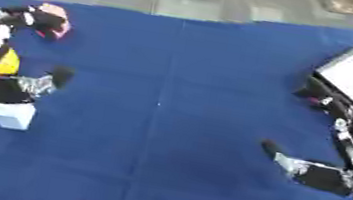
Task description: Pick up the objects with one hand, pass them to the other hand, and then place them into the box on the other side of the table.
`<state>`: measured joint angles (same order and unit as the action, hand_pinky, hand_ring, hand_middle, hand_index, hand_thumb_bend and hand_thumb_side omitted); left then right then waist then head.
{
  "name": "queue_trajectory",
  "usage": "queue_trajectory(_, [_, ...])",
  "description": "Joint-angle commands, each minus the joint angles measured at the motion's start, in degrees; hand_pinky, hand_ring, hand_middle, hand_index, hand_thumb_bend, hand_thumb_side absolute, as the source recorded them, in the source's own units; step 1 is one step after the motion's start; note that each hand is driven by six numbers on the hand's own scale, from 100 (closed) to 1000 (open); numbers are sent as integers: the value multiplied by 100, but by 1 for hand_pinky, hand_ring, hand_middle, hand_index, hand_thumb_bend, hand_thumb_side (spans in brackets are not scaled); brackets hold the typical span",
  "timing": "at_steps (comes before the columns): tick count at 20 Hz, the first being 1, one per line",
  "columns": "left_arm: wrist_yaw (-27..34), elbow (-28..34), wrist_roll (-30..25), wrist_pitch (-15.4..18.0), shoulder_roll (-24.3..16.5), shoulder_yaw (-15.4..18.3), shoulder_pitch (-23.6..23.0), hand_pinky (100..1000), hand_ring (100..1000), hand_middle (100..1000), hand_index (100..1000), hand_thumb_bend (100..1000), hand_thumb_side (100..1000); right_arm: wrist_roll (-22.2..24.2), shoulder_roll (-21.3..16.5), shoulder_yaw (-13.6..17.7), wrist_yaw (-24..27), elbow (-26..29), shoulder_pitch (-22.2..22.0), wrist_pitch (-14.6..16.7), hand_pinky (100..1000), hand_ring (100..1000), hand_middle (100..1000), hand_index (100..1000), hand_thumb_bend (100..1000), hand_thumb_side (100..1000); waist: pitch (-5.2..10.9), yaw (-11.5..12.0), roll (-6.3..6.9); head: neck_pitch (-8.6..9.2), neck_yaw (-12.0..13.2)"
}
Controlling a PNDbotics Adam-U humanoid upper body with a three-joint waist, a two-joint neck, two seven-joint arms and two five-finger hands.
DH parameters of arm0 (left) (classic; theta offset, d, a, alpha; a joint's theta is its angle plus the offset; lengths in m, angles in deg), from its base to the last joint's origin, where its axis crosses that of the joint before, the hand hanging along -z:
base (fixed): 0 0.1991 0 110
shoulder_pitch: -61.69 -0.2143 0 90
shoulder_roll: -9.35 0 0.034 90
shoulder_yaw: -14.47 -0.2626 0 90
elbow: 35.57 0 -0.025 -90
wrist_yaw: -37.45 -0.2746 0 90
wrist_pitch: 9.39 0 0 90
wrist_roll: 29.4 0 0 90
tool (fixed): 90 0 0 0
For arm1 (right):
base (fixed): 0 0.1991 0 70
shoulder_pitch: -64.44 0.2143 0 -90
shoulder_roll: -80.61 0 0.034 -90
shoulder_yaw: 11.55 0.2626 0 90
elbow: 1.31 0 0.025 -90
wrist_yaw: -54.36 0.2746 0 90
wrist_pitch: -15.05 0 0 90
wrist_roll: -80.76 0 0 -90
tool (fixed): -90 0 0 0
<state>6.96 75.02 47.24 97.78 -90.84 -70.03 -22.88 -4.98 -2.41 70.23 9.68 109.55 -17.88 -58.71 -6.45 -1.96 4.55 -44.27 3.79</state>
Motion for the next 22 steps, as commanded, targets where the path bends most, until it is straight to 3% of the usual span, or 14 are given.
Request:
queue_trajectory(1, [-331, -70, -326, -63, -699, 116, 7, 772, 649, 673, 841, 571, 610, 9, -124, 27, -37, 47, 26, -5, 714, 868, 762, 1000, 475, 511, 165, 17, 94, 15, -32])
queue_trajectory(2, [-438, -128, -434, -87, -873, 115, 26, 775, 673, 694, 852, 634, 593, 8, -124, 27, -36, 46, 22, -7, 714, 868, 762, 1000, 474, 512, 170, 22, 93, 15, -38])
queue_trajectory(5, [-733, -483, -729, -269, -1352, 7, -7, 785, 699, 715, 861, 688, 578, 24, -136, 22, -36, 38, 16, -8, 714, 868, 762, 1000, 471, 515, 182, 19, 101, 15, -69])
queue_trajectory(8, [-1036, -960, -1032, -405, -1845, -206, -7, 791, 709, 718, 854, 735, 493, 29, -126, 22, -27, 43, 21, -10, 714, 868, 762, 1000, 467, 514, 178, -15, 78, 15, -93])
queue_trajectory(15, [-1646, -2058, -1708, -233, -2943, -528, 72, 794, 718, 725, 858, 811, 428, 86, -56, -1, 28, 39, 40, 6, 714, 869, 763, 1000, 458, 517, 162, -88, -9, 15, -154])
queue_trajectory(17, [-1556, -2343, -1884, -146, -3070, -522, 153, 792, 713, 721, 855, 809, 430, 94, -39, -4, 44, 42, 44, 6, 714, 869, 763, 1000, 457, 518, 161, -101, -30, 15, -143])
queue_trajectory(22, [-1154, -3036, -2207, 10, -2858, -448, 541, 790, 697, 707, 840, 769, 434, 122, -23, -11, 69, 46, 44, 11, 714, 869, 764, 1000, 453, 520, 165, -118, -49, 15, -176])
